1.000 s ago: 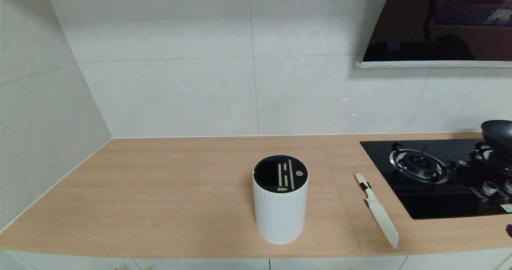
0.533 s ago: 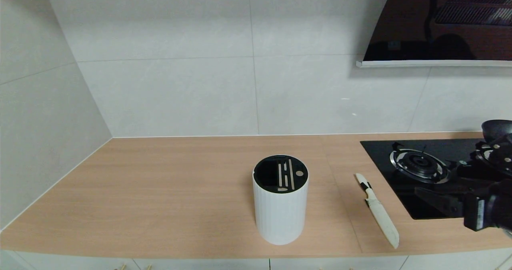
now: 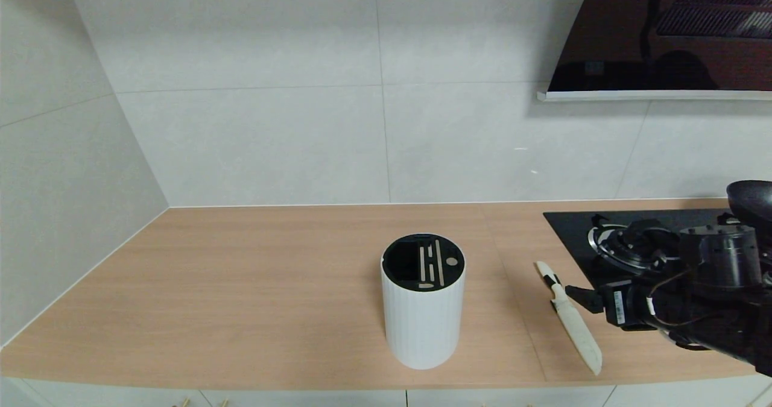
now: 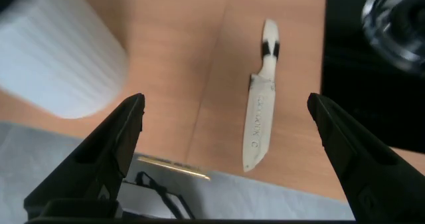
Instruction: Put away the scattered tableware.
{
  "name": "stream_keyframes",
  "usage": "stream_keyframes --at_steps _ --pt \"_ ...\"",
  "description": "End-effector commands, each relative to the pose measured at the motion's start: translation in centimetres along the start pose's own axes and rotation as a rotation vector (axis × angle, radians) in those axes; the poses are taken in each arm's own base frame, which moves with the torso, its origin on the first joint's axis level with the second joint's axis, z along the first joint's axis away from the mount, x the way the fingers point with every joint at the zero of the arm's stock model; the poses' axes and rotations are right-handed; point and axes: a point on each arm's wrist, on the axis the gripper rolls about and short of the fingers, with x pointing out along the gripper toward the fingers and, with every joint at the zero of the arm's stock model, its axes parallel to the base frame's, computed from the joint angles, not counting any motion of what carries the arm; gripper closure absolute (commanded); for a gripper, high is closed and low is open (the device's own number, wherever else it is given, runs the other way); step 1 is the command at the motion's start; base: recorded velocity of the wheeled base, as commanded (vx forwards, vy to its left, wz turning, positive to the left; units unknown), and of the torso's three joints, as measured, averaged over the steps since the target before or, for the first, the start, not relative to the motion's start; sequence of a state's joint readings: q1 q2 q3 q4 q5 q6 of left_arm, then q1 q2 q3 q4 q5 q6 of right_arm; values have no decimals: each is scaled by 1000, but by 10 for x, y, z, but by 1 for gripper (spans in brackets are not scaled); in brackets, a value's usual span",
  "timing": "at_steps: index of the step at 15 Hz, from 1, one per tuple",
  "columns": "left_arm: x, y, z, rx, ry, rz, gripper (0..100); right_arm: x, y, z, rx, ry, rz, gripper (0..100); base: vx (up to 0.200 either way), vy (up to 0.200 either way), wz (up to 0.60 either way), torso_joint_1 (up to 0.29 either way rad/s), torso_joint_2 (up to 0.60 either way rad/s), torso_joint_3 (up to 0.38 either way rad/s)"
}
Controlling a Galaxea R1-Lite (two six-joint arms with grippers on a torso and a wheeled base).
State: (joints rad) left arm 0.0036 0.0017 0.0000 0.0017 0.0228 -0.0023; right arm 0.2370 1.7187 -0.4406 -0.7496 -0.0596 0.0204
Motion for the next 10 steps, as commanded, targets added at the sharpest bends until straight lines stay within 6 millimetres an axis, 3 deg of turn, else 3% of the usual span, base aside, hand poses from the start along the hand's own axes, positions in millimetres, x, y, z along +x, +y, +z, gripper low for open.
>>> stream_keyframes --at_steps 1,7,10 --pt "0 0 0 -1 0 1 0 48 -11 -34 13 130 -59 0 0 0 0 0 0 0" --pt "0 0 0 -1 0 1 0 104 -21 -63 33 89 -117 0 0 0 0 0 0 0" --pt "0 0 0 -1 0 1 0 122 -21 -71 36 38 -135 0 0 0 0 0 0 0"
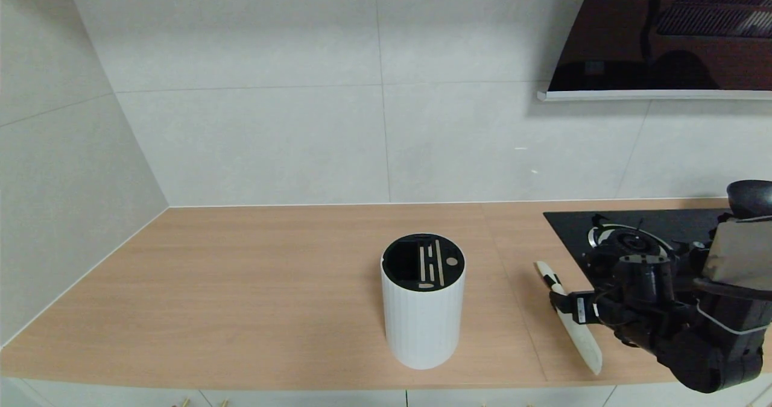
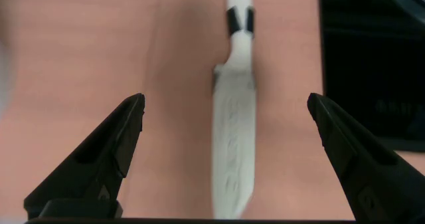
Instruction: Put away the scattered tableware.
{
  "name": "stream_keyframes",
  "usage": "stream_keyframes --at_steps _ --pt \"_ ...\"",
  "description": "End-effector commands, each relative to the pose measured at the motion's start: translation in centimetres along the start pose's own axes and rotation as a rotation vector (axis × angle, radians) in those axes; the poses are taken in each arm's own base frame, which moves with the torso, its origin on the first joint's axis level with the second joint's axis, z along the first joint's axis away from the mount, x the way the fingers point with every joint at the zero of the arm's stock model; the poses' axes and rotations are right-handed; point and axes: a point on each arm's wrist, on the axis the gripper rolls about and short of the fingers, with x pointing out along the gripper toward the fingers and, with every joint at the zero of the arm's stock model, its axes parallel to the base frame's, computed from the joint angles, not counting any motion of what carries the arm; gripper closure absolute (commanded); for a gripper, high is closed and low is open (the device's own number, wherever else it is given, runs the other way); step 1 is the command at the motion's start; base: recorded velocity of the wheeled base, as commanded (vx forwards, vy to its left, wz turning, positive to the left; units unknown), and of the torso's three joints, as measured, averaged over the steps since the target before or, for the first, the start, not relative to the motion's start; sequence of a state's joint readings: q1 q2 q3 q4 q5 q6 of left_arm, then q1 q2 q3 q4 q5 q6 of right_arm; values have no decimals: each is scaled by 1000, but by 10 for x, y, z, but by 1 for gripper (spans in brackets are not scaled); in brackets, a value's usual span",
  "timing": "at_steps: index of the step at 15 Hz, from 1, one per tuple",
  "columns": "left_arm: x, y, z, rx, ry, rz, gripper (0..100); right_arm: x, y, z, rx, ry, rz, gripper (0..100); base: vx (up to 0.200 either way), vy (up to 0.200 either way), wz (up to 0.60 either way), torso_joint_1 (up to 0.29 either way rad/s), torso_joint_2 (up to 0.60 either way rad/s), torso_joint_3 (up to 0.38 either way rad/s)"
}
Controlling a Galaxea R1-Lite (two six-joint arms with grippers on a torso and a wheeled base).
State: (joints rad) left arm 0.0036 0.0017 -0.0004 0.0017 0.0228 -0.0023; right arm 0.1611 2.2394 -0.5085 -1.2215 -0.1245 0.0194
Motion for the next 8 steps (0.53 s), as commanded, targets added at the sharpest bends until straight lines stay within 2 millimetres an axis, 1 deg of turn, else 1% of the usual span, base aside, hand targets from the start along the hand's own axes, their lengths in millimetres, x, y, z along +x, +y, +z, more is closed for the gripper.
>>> stream_keyframes --at_steps 1,5,8 --pt "0 0 0 -1 0 0 0 18 -2 -23 1 43 -11 0 0 0 0 0 0 0" --pt "0 0 0 -1 0 0 0 32 -3 -38 7 16 -17 0 0 0 0 0 0 0" --pt "0 0 0 -1 0 0 0 35 -4 -40 11 10 -20 0 0 0 0 0 0 0"
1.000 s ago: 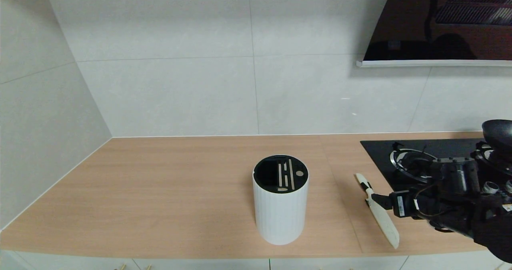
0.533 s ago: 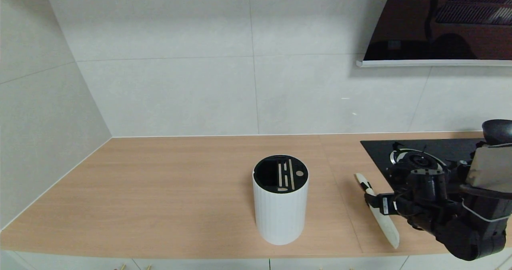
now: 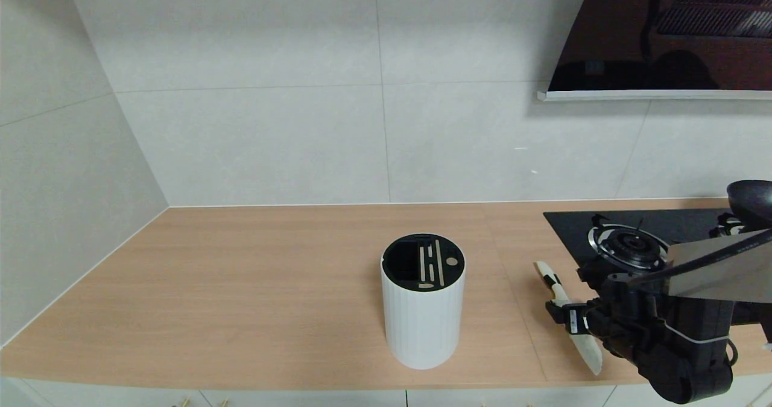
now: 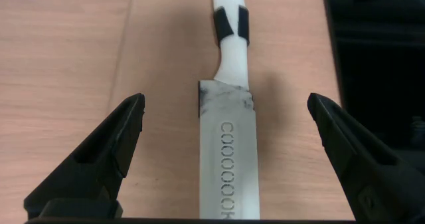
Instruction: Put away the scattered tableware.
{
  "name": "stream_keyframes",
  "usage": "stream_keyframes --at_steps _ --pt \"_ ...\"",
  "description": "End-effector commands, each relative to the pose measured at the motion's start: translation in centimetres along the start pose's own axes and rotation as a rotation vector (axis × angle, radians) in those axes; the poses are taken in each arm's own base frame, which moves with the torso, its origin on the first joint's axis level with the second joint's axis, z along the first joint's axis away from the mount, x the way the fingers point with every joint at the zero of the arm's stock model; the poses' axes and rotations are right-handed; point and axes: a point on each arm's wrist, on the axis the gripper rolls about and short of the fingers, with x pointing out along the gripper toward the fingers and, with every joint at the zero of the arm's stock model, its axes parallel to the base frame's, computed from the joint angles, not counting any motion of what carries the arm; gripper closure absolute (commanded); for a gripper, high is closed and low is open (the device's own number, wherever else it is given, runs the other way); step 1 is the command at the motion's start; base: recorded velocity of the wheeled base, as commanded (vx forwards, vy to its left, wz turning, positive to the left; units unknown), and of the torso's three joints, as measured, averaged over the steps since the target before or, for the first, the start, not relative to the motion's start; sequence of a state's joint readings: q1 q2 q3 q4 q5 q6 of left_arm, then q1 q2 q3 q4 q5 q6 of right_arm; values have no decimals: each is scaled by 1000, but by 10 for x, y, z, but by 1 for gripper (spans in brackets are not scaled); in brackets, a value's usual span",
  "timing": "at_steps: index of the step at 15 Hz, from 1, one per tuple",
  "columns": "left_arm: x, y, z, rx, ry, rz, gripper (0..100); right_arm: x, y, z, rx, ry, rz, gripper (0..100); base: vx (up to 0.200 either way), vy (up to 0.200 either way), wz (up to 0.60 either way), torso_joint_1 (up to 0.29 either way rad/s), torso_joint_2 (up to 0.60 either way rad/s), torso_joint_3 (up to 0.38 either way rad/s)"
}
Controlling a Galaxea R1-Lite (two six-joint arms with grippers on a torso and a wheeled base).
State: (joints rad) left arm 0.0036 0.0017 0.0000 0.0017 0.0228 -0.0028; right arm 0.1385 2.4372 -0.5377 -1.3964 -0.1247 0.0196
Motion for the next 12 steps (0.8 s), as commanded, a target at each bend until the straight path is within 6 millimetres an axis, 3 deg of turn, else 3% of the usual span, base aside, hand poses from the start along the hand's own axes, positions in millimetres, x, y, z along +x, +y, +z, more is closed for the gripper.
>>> stream_keyframes --at_steps 1,6,12 --pt "0 0 0 0 0 1 0 5 0 -7 -2 17 0 0 0 0 0 0 0 0" --pt "0 0 0 0 -2 1 0 23 2 -6 5 -14 -1 0 0 0 0 0 0 0" --pt "0 0 0 0 0 0 0 29 3 -9 6 -15 -1 0 0 0 0 0 0 0"
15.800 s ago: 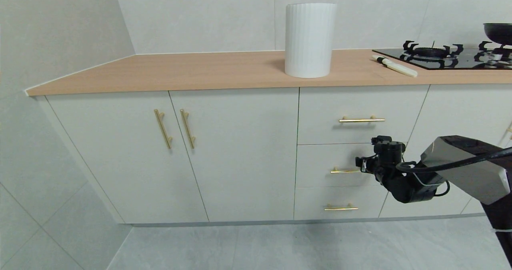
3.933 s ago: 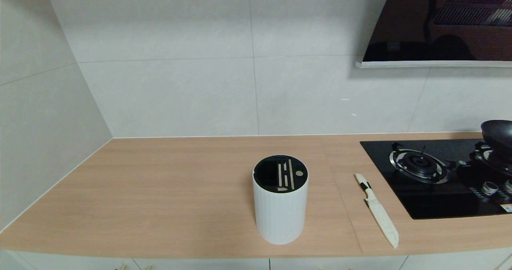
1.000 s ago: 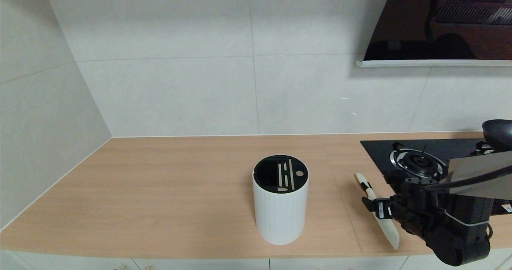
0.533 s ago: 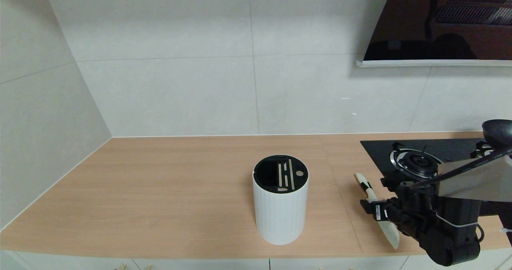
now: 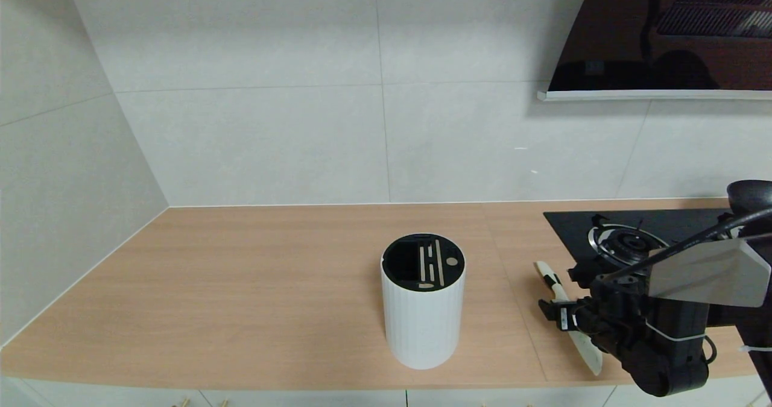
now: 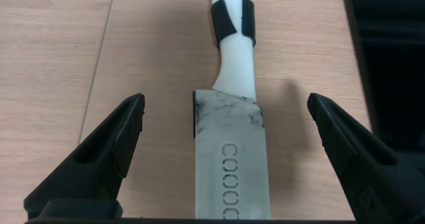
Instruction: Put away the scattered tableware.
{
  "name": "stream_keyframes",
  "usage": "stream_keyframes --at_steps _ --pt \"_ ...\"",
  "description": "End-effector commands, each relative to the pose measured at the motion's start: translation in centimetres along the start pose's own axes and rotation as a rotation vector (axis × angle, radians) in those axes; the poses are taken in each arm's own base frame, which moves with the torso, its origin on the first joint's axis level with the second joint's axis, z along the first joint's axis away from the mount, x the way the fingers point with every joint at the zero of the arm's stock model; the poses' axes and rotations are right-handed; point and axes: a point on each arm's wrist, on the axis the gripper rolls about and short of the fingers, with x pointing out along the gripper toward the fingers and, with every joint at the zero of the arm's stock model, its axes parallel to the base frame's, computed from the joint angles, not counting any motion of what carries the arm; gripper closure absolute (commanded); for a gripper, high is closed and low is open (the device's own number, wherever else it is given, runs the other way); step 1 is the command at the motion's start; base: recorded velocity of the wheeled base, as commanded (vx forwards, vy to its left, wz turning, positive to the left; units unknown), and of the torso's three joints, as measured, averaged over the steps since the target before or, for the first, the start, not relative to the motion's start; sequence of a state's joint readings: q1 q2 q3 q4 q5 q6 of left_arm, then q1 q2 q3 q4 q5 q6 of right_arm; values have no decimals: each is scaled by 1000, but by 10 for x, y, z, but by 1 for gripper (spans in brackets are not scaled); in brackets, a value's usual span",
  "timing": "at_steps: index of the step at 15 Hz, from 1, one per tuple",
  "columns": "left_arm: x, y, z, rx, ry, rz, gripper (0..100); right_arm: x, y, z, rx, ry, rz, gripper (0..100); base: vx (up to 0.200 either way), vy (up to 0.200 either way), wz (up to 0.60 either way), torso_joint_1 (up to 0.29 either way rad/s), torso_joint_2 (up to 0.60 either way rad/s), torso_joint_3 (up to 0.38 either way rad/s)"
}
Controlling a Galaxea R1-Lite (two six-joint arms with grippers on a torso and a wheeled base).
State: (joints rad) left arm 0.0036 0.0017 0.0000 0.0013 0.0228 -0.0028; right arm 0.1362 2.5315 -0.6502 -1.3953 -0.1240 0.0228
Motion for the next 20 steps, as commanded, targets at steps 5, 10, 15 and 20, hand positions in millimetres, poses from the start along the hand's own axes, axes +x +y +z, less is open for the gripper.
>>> stream_keyframes --at_steps 5,10,15,20 --pt "0 0 0 0 -1 1 0 1 0 -2 -1 5 0 0 0 0 0 0 0 0" --pt "0 0 0 0 -1 1 0 2 0 -4 -3 9 0 0 0 0 0 0 0 0" --pt "0 0 0 0 0 0 0 3 0 -8 -6 26 4 0 0 0 0 0 0 0" --pt "0 0 0 0 0 0 0 3 0 -8 -6 25 6 100 0 0 0 0 0 0"
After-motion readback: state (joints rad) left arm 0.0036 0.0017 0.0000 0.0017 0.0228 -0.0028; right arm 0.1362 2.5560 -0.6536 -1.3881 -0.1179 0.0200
